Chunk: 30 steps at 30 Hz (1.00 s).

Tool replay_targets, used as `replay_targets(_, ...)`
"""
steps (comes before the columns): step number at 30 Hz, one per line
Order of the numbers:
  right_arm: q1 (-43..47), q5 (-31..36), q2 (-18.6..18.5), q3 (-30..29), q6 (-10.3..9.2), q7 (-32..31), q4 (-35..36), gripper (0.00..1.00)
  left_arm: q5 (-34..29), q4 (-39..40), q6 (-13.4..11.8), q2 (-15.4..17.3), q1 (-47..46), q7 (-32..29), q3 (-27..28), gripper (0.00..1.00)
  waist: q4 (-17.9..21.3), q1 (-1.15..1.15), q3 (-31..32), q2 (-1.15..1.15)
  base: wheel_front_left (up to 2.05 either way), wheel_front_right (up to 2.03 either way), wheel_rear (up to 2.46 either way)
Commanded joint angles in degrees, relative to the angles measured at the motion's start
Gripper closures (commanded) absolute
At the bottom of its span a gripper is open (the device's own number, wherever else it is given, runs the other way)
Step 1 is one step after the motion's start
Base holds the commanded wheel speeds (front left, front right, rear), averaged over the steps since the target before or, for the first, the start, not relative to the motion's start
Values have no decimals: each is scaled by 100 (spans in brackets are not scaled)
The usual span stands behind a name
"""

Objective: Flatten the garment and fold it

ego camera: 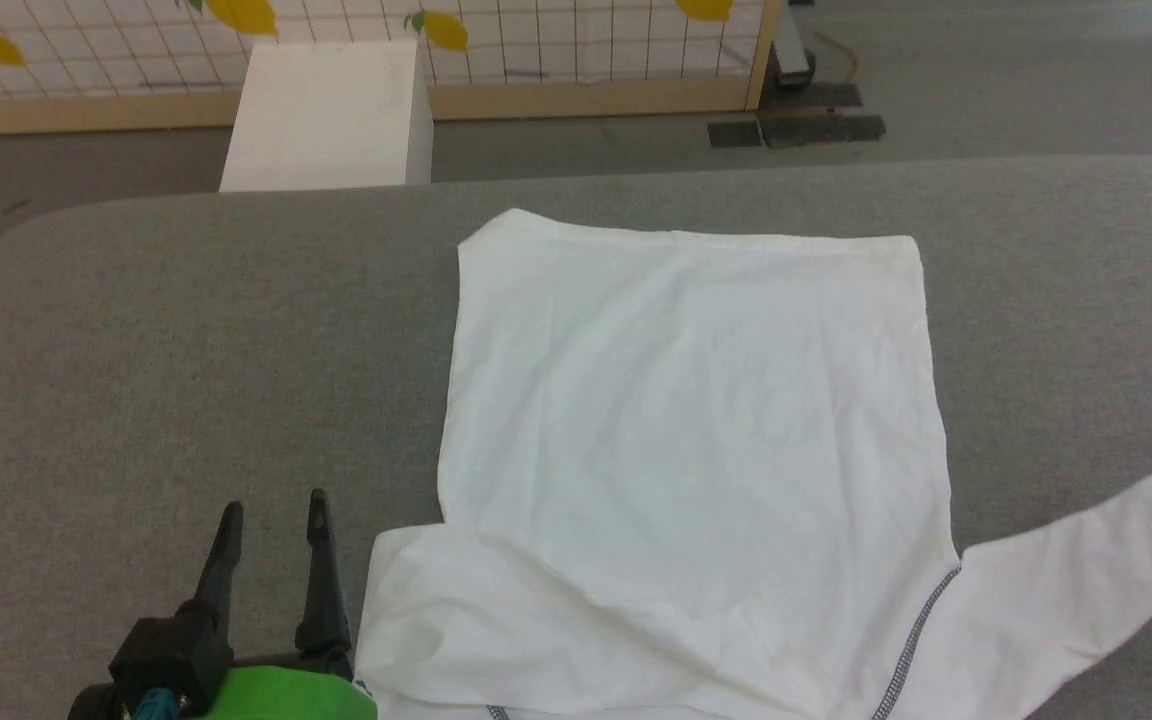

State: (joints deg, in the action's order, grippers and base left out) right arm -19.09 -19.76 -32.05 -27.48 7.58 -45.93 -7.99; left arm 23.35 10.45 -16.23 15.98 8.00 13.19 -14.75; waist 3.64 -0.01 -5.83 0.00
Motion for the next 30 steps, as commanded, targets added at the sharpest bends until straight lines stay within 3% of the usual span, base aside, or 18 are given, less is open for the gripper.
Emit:
replay_targets(1, 82, -60, -23, 23, -9, -36, 102, 100, 35, 28, -42, 37, 116, 1, 31, 0, 146, 1, 419, 0, 0, 0, 0)
replay_targets(11, 178, -630, -52, 714, -9, -383, 1140, 100, 126, 189, -124, 95, 518, -29, 76, 0, 196, 1, 803, 0, 0, 0, 0)
replay_targets(20, -85, -963, 414, 1671, -9, -699, 2332, 100, 136, 326, -181, 124, 561, -39, 101, 0, 95, 1, 719, 0, 0, 0, 0)
replay_targets(30, -442, -1067, 1027, 3298, -9, -1012, 3268, 100, 162, 345, -199, 130, 467, -36, 123, 0, -247, 1, 619, 0, 0, 0, 0)
